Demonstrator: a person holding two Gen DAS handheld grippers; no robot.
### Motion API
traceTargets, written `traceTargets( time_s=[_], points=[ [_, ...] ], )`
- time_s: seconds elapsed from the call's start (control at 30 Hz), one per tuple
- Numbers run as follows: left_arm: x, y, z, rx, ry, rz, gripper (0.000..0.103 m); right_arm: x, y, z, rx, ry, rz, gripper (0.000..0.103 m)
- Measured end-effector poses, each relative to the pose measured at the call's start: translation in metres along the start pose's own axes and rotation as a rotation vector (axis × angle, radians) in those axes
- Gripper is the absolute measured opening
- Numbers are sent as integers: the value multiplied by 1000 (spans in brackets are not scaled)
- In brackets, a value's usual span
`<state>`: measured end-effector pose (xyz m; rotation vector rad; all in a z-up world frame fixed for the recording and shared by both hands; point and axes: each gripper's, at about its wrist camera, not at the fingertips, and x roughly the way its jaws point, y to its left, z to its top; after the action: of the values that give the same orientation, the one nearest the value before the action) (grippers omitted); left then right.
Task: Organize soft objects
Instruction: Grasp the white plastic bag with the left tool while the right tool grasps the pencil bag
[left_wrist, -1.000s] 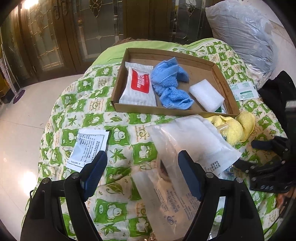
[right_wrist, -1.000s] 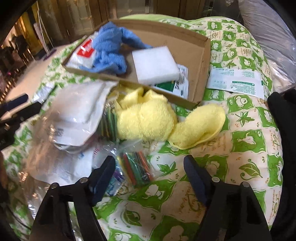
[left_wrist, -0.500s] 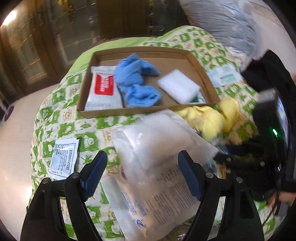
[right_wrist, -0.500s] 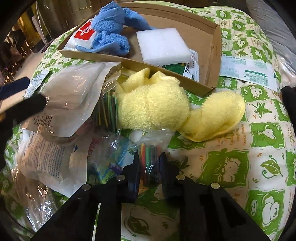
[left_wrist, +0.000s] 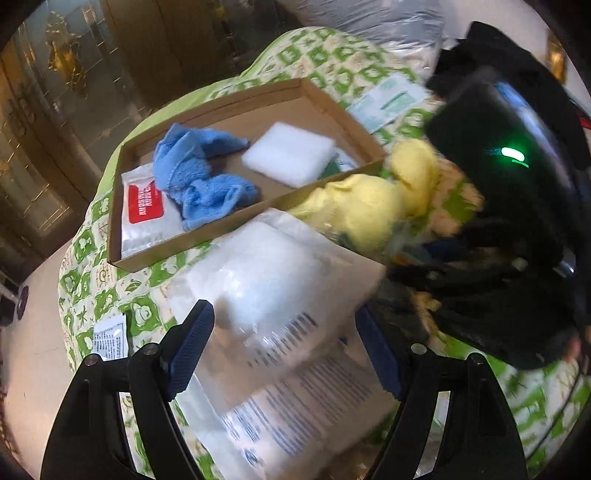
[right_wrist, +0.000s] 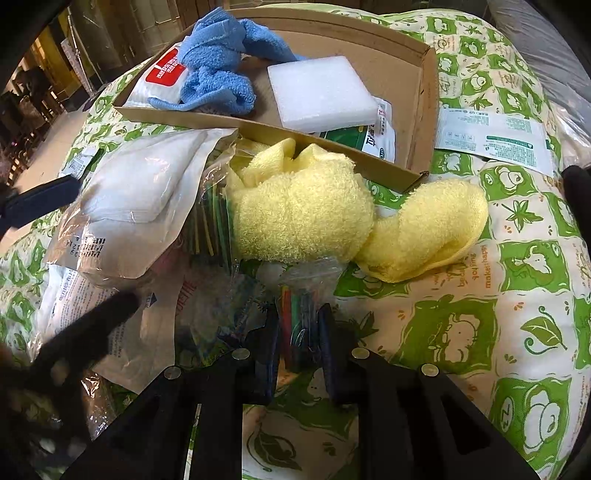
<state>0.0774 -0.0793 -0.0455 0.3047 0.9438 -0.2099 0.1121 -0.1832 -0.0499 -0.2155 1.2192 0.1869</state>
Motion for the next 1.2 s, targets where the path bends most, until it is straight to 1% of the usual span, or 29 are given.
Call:
traceTargets(
  time_s=[0.1,0.2,0.33,0.47,0.5,0.57,0.6,0.67,0.7,0.8,0.9,1.0,1.2],
  points=[
    [-4,14,6,-60,-28,-19,79,0,-1,0,6,9,-4,19],
    [-6,25,10,-96,-38,6,79,0,0,0,6,10,-8,19],
    [-2,38,11,-123,-33,14,79,0,1,0,6,10,-9,19],
    [13,47,12,-156,5,10,79,0,2,1,5,12,-12,19],
    [16,48,13,-165,11,3,77,0,2,1,4,12,-13,19],
    [20,50,13,-174,17,-2,65,1,2,1,2,15,-15,19],
    [24,49,13,-168,30,10,54,2,3,1,0,18,-16,19],
    [28,48,12,-148,36,29,45,5,4,2,-3,26,-22,20],
    [28,48,12,-145,33,31,35,6,5,3,-6,30,-24,21],
    [20,53,11,-173,11,10,33,12,5,5,-9,45,-25,21],
    [7,55,10,-185,-15,-6,33,11,4,5,2,32,-14,19],
    [-11,54,9,-183,-55,-10,32,3,-1,4,27,-5,22,16],
    [-37,56,10,-192,-115,-10,32,-24,-13,0,71,-85,70,16]
  ],
)
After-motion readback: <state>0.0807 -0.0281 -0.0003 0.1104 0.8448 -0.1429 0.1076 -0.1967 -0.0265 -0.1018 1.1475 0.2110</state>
